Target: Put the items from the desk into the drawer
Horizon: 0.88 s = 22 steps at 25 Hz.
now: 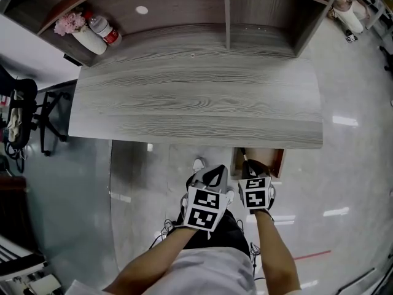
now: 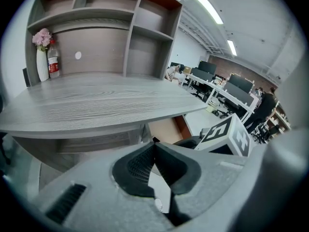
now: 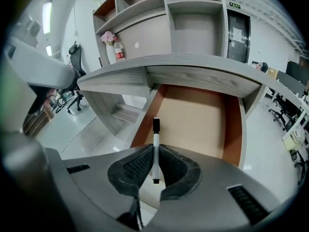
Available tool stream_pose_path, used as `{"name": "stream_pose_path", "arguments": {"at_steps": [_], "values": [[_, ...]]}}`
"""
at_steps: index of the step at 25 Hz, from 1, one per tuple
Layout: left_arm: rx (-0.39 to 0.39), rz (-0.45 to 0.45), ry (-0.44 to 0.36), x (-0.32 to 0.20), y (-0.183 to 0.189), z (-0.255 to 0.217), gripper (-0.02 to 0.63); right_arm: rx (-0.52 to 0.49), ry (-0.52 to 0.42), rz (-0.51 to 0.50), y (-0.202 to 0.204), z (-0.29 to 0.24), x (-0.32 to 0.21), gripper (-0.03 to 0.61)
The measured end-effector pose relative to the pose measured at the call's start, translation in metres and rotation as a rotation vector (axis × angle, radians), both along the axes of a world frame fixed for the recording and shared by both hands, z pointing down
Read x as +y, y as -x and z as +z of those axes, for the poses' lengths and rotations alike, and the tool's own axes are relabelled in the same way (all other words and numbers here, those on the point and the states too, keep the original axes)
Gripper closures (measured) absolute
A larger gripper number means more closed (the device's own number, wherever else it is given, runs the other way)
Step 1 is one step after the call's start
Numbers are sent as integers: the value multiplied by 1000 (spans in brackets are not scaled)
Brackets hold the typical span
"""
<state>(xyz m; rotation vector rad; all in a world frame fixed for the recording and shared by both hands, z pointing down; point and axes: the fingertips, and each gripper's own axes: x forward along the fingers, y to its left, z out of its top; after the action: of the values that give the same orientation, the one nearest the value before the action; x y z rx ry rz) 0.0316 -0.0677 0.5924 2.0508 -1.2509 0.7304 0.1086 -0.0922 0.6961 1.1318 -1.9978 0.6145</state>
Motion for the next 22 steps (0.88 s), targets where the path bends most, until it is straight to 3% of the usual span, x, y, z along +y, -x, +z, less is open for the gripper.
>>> {"name": "stream_pose_path", "arguments": {"at_steps": [13, 22], "values": [[-1, -29, 4, 2, 15, 3, 611, 73, 53, -32, 12, 11, -5, 548], [0, -28, -5, -2, 16, -2, 611, 49, 66, -16, 12, 5, -3, 548]]}}
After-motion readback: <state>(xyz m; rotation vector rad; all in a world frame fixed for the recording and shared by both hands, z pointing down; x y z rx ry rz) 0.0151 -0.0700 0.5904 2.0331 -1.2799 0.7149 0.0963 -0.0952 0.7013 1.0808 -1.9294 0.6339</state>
